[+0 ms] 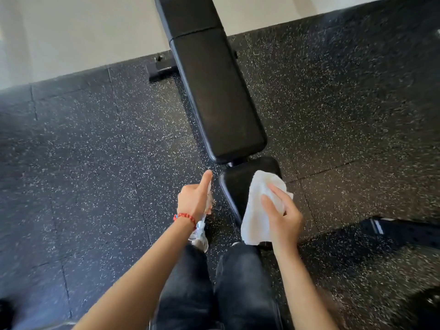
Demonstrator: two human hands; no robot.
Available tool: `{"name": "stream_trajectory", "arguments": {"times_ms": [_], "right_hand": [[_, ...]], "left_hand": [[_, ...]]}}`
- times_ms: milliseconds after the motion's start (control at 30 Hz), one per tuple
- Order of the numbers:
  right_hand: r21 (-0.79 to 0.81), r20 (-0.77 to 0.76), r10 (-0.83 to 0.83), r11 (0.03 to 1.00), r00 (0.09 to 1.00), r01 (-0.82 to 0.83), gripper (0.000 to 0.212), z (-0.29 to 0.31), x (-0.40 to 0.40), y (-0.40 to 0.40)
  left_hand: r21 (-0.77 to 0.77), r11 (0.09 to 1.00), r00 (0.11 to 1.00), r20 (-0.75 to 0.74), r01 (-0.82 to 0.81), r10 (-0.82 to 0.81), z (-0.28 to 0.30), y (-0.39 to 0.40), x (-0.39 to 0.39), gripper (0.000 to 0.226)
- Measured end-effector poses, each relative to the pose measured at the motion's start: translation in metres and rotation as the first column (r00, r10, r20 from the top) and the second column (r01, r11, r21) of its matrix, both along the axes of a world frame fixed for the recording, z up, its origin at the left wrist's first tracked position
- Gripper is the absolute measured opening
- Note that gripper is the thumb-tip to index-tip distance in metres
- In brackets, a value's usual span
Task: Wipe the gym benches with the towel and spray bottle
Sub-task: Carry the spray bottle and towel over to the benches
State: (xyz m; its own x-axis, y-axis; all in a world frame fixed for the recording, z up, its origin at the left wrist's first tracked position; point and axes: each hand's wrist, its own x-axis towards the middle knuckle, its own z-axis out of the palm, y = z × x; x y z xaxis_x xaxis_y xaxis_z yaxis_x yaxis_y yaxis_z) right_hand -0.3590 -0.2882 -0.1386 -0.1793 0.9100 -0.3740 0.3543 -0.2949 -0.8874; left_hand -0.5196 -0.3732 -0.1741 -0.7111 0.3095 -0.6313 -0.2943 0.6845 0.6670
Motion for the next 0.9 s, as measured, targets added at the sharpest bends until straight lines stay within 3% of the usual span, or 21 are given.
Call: {"name": "stream_trajectory", "arguments": {"times_ms": [133,400,600,733,900], "right_hand": [[-0.001,-0.041,-0.036,0.999,0.999,0.036,0.025,0.003,-0.013,-0.004],[-0.007,-0.053,-0.117,0.993,0.992,0.116,0.024,0.003,-0.030,0.021],[-0.006,-0.042,-0.079,0.997,0.996,0.079,0.024,0.000,-0.058,0.059],[-0.007,-0.051,-0.048,0.999,0.998,0.047,0.025,0.001,-0.083,0.090],[0.012,-0.051,-0.004,1.000,0.999,0.005,0.024,0.004,-0.115,0.116]], "left_hand": [[-0.018,0.997,0.997,-0.004,0.078,-0.079,0.003,0.019,-0.021,0.075],[-0.056,0.995,0.996,0.047,0.077,-0.074,-0.002,0.047,-0.049,0.059],[-0.096,0.995,0.999,0.032,0.007,-0.004,-0.004,0.073,-0.072,0.058],[-0.071,0.997,1.000,-0.004,-0.006,0.006,-0.001,0.097,-0.094,0.076],[-0.021,1.000,1.000,0.009,-0.020,0.020,0.007,0.126,-0.126,0.074]]}}
